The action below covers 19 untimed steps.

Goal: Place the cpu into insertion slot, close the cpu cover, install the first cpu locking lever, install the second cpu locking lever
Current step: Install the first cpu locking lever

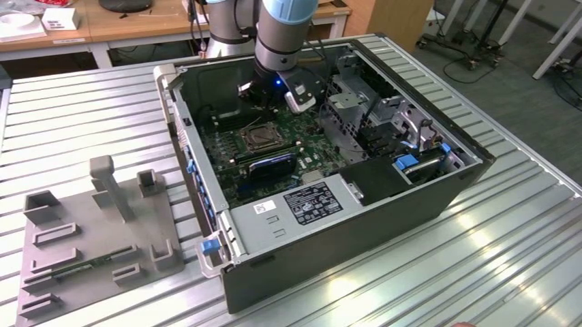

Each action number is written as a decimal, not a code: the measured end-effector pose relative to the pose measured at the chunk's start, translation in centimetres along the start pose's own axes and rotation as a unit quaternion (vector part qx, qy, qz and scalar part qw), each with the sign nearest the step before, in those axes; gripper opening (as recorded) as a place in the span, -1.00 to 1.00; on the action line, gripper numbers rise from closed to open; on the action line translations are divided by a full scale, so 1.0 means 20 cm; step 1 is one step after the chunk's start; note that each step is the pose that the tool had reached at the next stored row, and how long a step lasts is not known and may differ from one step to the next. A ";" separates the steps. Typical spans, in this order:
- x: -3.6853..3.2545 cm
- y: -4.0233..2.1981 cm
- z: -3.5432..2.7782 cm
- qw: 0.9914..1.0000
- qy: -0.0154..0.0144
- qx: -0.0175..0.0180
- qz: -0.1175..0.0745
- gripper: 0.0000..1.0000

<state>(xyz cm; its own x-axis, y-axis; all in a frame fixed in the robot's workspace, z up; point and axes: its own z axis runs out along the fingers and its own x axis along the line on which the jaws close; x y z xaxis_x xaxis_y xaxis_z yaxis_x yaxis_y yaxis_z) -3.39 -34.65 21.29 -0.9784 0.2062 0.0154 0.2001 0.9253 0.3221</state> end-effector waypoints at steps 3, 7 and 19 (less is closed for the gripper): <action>0.020 -0.005 -0.001 1.000 -0.002 0.000 -0.001 -0.79; 0.056 -0.012 -0.003 1.000 -0.004 -0.001 -0.001 -0.79; 0.130 -0.027 -0.007 1.000 -0.007 -0.002 -0.003 -0.79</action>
<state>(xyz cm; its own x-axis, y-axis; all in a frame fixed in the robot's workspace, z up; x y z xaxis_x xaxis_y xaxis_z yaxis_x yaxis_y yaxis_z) -6.05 -34.66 21.28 -0.9785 0.2063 -0.0004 0.1950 0.9253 0.3253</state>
